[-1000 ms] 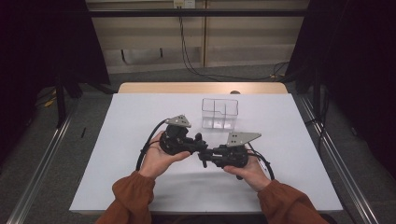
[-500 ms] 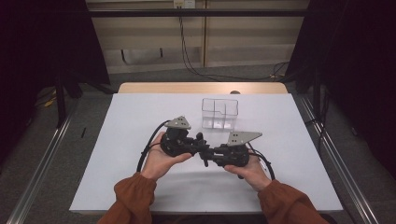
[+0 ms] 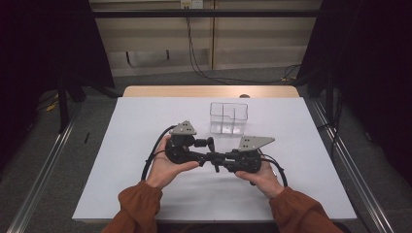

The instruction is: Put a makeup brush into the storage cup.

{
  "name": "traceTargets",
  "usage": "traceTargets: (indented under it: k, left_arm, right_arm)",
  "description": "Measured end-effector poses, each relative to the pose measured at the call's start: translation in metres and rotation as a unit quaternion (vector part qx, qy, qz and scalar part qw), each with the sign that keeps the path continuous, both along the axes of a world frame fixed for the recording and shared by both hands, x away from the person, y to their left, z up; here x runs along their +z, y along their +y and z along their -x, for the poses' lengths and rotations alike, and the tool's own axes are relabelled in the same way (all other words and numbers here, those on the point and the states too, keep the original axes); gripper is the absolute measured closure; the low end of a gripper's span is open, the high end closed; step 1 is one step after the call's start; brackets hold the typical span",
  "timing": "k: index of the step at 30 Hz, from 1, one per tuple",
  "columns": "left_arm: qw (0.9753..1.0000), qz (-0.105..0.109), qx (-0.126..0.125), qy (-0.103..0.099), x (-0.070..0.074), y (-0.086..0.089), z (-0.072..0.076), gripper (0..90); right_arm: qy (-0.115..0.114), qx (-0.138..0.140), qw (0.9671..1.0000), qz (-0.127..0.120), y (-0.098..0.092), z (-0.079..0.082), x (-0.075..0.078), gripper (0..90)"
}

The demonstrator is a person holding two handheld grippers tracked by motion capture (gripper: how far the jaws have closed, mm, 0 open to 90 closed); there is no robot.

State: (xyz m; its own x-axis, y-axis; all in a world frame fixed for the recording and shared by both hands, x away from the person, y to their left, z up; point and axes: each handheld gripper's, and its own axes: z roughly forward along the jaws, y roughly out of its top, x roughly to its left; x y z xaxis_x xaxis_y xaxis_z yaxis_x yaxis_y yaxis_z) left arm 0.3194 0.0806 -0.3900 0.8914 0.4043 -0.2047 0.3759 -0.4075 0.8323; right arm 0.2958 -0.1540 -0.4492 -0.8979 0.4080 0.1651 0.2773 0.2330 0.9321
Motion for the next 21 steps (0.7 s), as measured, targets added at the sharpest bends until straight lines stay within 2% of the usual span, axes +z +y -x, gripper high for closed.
traceTargets:
  k: [3,9,11,15,17,19,21]
  left_arm:
    - [1.0000,0.001,0.003,0.003,-0.002,0.001,-0.001,28.5]
    - [0.9990,0.007,0.040,-0.020,-0.005,0.008,-0.001,16.2]
    - [0.9988,0.009,0.043,-0.020,-0.006,0.011,0.000,15.6]
    - [0.9980,0.009,0.057,-0.027,-0.007,0.017,0.002,8.8]
    - [0.9979,0.005,0.061,-0.024,-0.008,0.021,0.003,6.4]
    - [0.9976,0.008,0.062,-0.030,-0.009,0.026,0.005,5.7]
    - [0.9971,0.000,0.063,-0.042,-0.009,0.030,0.006,3.8]
  right_arm:
    - [0.000,-0.001,1.0000,0.004,0.000,-0.001,0.000,80.1]
    - [0.006,-0.006,1.0000,0.002,-0.002,-0.002,0.000,80.0]
    - [0.005,-0.008,1.0000,0.001,-0.003,-0.002,0.000,80.1]
    - [0.003,-0.013,0.9999,0.002,-0.005,-0.002,0.001,80.1]
    - [0.003,-0.014,0.9999,0.002,-0.005,-0.003,0.001,80.0]
    - [0.003,-0.015,0.9999,0.004,-0.005,-0.003,0.001,80.1]
    - [0.003,-0.015,0.9999,0.003,-0.005,-0.003,0.001,80.1]
